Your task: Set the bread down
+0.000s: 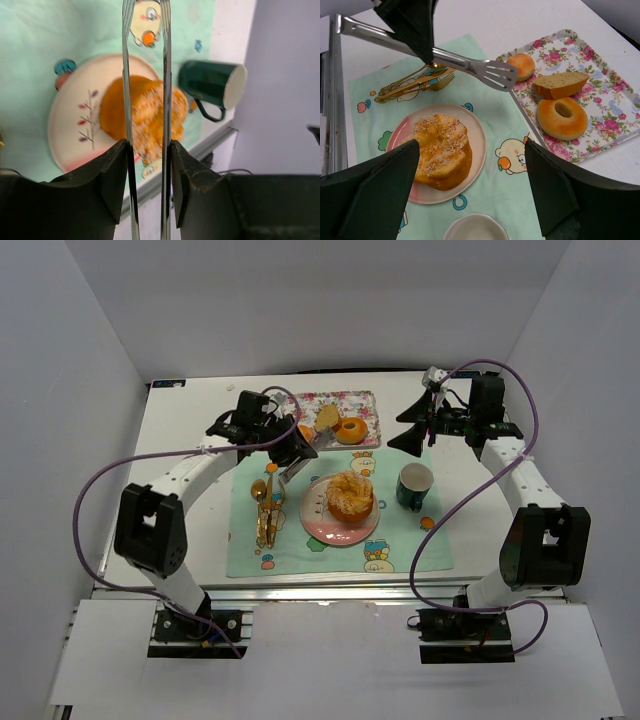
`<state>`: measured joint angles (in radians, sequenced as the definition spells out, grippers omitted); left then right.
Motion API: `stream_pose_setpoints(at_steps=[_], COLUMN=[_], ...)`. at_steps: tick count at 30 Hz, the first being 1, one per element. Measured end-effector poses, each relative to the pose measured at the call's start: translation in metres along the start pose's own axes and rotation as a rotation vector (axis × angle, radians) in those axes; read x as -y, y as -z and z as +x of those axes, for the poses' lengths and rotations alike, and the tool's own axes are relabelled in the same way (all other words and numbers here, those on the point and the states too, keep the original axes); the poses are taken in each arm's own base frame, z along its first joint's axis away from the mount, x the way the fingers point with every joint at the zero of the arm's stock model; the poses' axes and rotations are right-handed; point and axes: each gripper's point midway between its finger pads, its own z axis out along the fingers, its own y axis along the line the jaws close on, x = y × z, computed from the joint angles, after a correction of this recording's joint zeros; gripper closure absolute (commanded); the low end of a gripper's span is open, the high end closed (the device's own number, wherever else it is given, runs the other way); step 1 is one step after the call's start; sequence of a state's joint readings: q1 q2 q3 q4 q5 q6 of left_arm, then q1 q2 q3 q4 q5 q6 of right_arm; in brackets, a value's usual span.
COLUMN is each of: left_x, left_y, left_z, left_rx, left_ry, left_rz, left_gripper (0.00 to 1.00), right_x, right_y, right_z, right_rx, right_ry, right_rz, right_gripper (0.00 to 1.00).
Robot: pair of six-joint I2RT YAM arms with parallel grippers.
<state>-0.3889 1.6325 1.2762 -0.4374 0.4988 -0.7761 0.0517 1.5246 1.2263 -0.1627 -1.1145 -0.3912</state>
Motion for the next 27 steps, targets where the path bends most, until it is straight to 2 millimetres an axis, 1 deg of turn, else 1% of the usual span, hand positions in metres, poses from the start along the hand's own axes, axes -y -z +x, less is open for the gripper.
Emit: stream_pose_setpoints(at_steps=[3, 6, 8, 12, 13, 15, 17, 18, 19, 23, 24, 25, 26, 27], left_x=[-0.009, -0.013, -0.013, -0.017, -0.022, -0.034, -0.056, -0.07, -0.084, -0.143, -0.156, -0.171, -0.181, -0.191], left_y=[-0.013, -0.017, -0.014, -0.004, -0.001, 0.009, 0.026, 0.04, 0.055, 0.131, 0.146, 0.163, 0.175, 0.181], left_z=[-0.013, -0.025, -0.032, -0.041, -0.043, -0.046, -0.048, -0.047, -0.047, -0.053, -0.055, -0.052, -0.048, -0.042], left_rx=[-0.014, -0.012, -0.008, 0.006, 0.016, 0.043, 0.083, 0.1, 0.121, 0.278, 0.329, 0.374, 0.411, 0.439], left_ry=[-0.044, -0.111, -0.159, -0.243, -0.258, -0.29, -0.32, -0.331, -0.345, -0.403, -0.416, -0.44, -0.47, -0.502], left_rz=[-0.06, -0.107, -0.134, -0.19, -0.215, -0.274, -0.352, -0.402, -0.447, -0.634, -0.673, -0.722, -0.756, -0.781], left_gripper=[0.53, 0.53, 0.53, 0.6, 0.64, 0.65, 0.64, 0.64, 0.65, 0.66, 0.66, 0.66, 0.63, 0.62], right_x=[0.0, -0.002, -0.002, -0.002, -0.002, -0.002, -0.002, -0.002, -0.002, -0.002, -0.002, -0.003, -0.003, -0.003], right_y=[0.0, 0.0, 0.0, 0.0, 0.0, -0.001, -0.001, -0.001, -0.001, -0.001, -0.001, -0.001, 0.0, 0.0], right_z=[0.001, 0.004, 0.005, 0.005, 0.005, 0.006, 0.006, 0.006, 0.006, 0.006, 0.006, 0.006, 0.006, 0.006], right_rx=[0.0, -0.002, -0.002, -0.002, -0.002, -0.002, -0.002, -0.002, -0.002, -0.002, -0.002, -0.002, -0.003, -0.003], right_ry=[-0.001, -0.011, -0.015, -0.02, -0.019, -0.02, -0.02, -0.02, -0.02, -0.02, -0.019, -0.02, -0.019, -0.017], right_rz=[-0.001, -0.004, -0.005, -0.005, -0.005, -0.005, -0.005, -0.005, -0.005, -0.005, -0.006, -0.008, -0.009, -0.01], right_gripper=[0.11, 0.11, 0.11, 0.11, 0.11, 0.11, 0.11, 0.11, 0.11, 0.11, 0.11, 0.11, 0.11, 0.11])
